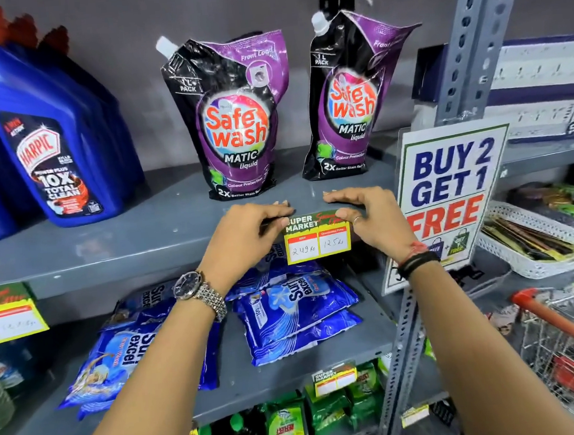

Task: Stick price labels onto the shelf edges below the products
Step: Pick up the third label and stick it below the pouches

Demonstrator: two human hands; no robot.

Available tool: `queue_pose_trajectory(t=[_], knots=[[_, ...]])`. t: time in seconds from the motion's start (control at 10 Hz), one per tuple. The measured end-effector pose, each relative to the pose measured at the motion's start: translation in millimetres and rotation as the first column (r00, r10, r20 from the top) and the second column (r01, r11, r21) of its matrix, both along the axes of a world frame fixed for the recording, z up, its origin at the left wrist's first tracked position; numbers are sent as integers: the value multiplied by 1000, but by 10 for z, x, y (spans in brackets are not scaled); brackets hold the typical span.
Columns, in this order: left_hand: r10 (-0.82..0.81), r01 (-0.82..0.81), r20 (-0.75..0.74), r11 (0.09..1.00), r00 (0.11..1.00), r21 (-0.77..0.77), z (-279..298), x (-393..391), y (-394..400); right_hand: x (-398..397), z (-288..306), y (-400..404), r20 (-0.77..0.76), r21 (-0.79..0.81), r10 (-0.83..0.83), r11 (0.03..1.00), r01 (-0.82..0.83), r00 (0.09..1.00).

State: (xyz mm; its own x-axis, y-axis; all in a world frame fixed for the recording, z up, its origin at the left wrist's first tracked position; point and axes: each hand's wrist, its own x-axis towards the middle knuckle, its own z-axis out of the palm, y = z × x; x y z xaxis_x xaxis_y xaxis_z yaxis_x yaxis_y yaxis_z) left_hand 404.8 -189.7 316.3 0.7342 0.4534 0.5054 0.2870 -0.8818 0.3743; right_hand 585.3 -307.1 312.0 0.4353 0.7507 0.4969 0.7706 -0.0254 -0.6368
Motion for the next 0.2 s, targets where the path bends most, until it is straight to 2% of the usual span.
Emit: queue_pose_trajectory(t=[0.1, 0.2], knots=[[-12, 11, -15, 1000, 1000, -25, 24, -5, 6, 55, 14, -17, -10, -29, 13, 999, -13, 1000], [17, -17, -34, 1000, 999, 8, 90, -35, -50, 8, 88, -55, 68, -58, -2, 998, 6, 998]])
